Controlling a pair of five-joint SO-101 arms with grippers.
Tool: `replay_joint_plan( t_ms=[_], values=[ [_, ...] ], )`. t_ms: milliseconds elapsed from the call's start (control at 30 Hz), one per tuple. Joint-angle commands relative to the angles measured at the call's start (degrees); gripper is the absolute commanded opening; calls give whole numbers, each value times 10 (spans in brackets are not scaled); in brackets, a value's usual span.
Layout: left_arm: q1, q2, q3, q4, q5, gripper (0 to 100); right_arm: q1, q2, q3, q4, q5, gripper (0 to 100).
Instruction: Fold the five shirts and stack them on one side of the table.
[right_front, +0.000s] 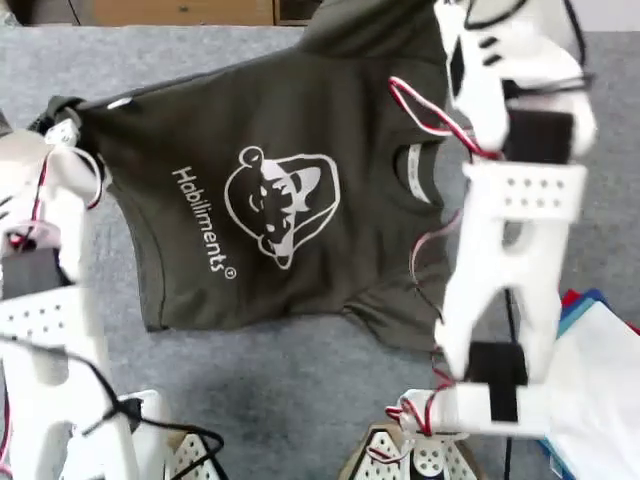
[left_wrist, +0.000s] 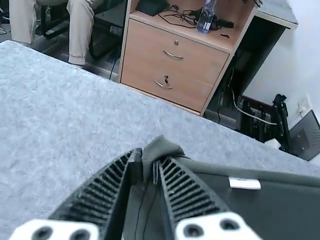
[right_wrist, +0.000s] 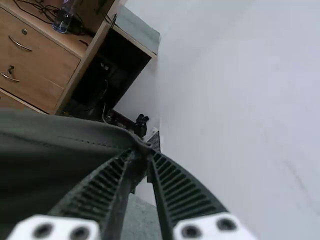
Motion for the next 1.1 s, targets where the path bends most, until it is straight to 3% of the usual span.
replay_joint_plan(
  t_ms=[0, 267, 667, 800, 1067],
  values=[
    [2, 71, -7, -90, 6, 19, -6, 53, -32, -25, -35, 7],
    [1, 275, -122, -164, 6, 19, -7, 218, -161, -11, -100, 7],
    [4, 507, -324, -159, 5, 20, -51, 335, -316, 125, -67, 8],
    [12, 605, -456, -78, 5, 19, -60, 382, -313, 124, -67, 7],
    [25, 765, -724, 177, 6, 19, -43, 438, -376, 195, -96, 6]
  ],
)
